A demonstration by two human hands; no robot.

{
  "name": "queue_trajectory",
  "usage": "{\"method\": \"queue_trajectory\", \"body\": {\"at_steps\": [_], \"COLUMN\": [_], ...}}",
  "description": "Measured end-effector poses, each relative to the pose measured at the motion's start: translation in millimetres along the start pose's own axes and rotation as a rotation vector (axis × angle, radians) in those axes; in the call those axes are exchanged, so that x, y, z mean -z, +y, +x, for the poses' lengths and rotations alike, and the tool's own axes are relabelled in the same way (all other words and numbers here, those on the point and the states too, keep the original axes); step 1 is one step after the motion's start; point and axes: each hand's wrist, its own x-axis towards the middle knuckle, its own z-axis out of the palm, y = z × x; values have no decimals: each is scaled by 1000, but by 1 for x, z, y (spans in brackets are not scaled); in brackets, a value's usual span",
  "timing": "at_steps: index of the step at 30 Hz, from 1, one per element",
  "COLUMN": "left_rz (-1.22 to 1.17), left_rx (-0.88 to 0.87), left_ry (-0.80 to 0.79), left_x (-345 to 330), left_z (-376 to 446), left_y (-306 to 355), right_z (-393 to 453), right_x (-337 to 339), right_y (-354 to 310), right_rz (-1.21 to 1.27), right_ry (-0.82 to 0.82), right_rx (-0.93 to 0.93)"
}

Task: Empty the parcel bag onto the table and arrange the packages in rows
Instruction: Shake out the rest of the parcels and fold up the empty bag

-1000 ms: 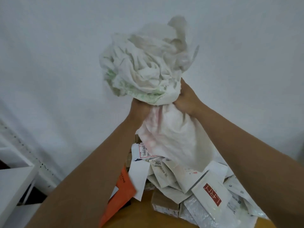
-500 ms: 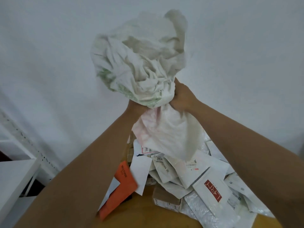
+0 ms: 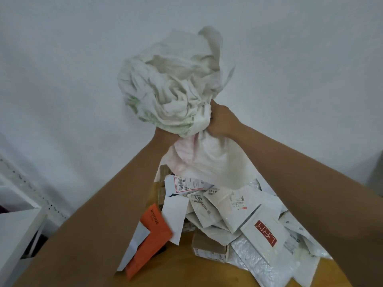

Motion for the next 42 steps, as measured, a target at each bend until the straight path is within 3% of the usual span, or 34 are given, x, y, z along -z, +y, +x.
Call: {"method": "queue_trajectory", "body": {"at_steps": [4,6,8,10,14,16,19,21,24,29,31,33,37,42], "left_rz": [-121,-108,-19,5,3,-51,-229,-275,-367,-567,-626,-708,-648,-445], "left_rx": [-1,53,-80,-165,-75,-86,16,10,13,9,10,38,15,49], "left_ry": [-21,-64,67,91,-41,-105,-423,-518,-379,-154,-89,-60,-172,-461], "left_x": [4,-3,-4,-4,-6,-1,14,19,19,18,21,28,32,27], "left_z": [-1,-1,-3,-7,-14,-18,-29,-34,-31,-28,-29,-30,-38,-55], "left_y": [5,10,10,14,24,35,49,54,60,78,83,84,88,104], "right_z": [-3,-2,-6,-11,-17,-20,-30,-35,-40,-56,-66,-73,-68,-63], "right_x": [6,5,3,3,-2,2,11,12,6,9,28,47,65,66], "right_y": [0,4,6,7,16,17,13,9,4,-5,-6,-5,4,-1], "right_rz": [87,25,37,132,194,272,371,391,425,175,286,602,1062,1025], "right_ry": [109,14,-9,82,2,90,214,239,195,161,32,-39,122,76], "right_rx": [79,20,-23,14,-13,-23,-79,-85,-1,123,145,46,-142,-107]}}
